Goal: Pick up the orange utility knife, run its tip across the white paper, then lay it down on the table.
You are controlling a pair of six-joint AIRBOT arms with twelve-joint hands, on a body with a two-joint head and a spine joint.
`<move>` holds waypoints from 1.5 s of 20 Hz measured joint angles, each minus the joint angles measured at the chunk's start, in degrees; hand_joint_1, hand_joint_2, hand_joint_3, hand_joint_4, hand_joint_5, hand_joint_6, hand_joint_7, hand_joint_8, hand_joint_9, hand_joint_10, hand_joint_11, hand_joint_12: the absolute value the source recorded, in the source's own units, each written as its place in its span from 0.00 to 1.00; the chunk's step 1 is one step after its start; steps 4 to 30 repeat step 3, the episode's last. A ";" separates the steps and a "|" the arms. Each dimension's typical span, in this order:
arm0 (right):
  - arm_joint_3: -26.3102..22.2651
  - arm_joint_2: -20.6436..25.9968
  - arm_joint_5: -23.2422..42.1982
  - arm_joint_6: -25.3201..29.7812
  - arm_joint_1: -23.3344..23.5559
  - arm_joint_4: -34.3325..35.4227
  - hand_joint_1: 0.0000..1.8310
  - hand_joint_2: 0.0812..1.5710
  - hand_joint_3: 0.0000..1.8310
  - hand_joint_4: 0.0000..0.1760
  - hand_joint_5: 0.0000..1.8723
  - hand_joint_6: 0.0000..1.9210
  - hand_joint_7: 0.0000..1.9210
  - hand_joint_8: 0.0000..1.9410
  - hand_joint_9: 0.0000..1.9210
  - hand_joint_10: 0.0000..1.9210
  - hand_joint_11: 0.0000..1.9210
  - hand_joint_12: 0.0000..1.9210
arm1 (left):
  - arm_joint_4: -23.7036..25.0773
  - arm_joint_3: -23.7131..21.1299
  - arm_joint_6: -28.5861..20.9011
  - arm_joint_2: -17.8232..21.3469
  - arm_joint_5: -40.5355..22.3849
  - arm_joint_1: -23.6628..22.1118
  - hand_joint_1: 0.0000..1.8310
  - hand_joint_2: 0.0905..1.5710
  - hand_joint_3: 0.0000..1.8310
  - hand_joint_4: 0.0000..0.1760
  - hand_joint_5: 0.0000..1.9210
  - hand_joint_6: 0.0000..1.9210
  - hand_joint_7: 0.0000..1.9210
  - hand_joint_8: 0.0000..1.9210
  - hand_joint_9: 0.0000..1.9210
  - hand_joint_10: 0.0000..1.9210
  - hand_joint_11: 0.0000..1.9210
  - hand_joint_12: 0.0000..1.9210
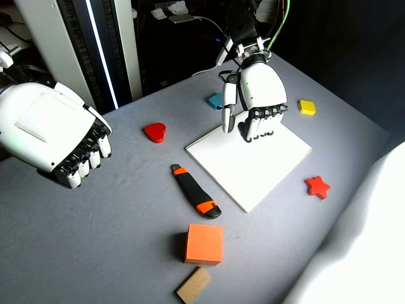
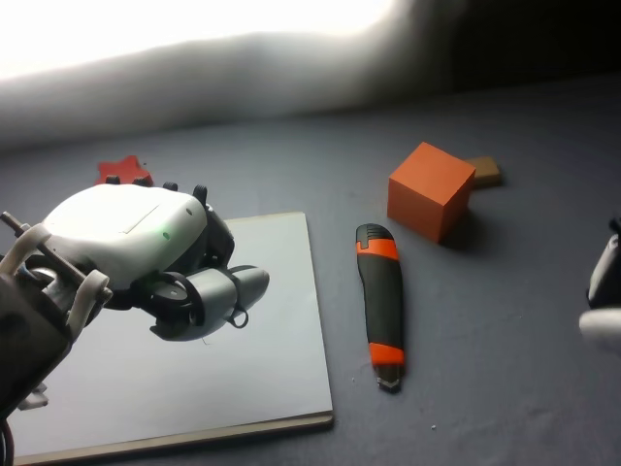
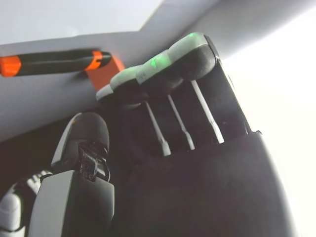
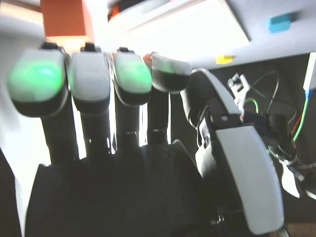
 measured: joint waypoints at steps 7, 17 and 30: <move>1.09 -0.15 2.01 1.46 -1.16 1.79 0.14 0.94 0.03 0.00 0.56 1.00 0.64 1.00 0.70 1.00 0.70 1.00 | 0.11 0.07 -0.15 0.00 0.46 -0.22 0.12 0.90 0.00 0.00 0.47 0.90 0.54 0.91 0.52 1.00 0.51 1.00; 1.09 -0.15 2.01 1.46 -1.16 1.79 0.14 0.94 0.03 0.00 0.56 1.00 0.64 1.00 0.70 1.00 0.70 1.00 | 0.11 0.07 -0.15 0.00 0.46 -0.22 0.12 0.90 0.00 0.00 0.47 0.90 0.54 0.91 0.52 1.00 0.51 1.00; 1.09 -0.15 2.01 1.46 -1.16 1.79 0.14 0.94 0.03 0.00 0.56 1.00 0.64 1.00 0.70 1.00 0.70 1.00 | 0.11 0.07 -0.15 0.00 0.46 -0.22 0.12 0.90 0.00 0.00 0.47 0.90 0.54 0.91 0.52 1.00 0.51 1.00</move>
